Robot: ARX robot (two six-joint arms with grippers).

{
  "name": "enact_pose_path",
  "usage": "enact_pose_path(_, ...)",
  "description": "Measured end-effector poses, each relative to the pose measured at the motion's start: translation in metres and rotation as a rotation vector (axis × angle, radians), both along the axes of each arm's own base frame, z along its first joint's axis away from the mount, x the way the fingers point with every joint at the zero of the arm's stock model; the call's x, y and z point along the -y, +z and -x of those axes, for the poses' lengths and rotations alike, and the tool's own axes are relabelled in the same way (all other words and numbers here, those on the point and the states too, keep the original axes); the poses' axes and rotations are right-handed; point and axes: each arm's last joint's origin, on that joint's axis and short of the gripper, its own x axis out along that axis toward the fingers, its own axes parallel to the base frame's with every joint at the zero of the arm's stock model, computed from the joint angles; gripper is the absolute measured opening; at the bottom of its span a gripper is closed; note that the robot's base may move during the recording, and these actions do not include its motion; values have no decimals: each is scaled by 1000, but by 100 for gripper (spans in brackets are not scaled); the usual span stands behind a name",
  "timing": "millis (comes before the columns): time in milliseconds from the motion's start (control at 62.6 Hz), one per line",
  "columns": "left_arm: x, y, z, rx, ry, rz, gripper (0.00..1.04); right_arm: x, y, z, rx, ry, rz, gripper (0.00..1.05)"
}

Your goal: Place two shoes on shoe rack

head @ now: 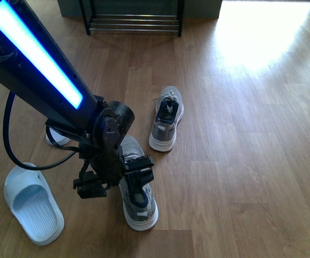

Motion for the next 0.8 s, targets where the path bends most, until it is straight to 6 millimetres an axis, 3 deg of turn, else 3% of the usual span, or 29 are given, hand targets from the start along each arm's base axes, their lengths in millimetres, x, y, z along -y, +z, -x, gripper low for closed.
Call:
enact_pose_path(431, 2, -5, -4, 18, -49, -43, 95, 0, 0, 0, 0, 0, 0, 96)
enact_pose_path(799, 3, 14, -3, 45, -74, -86, 95, 0, 0, 0, 0, 0, 0, 96)
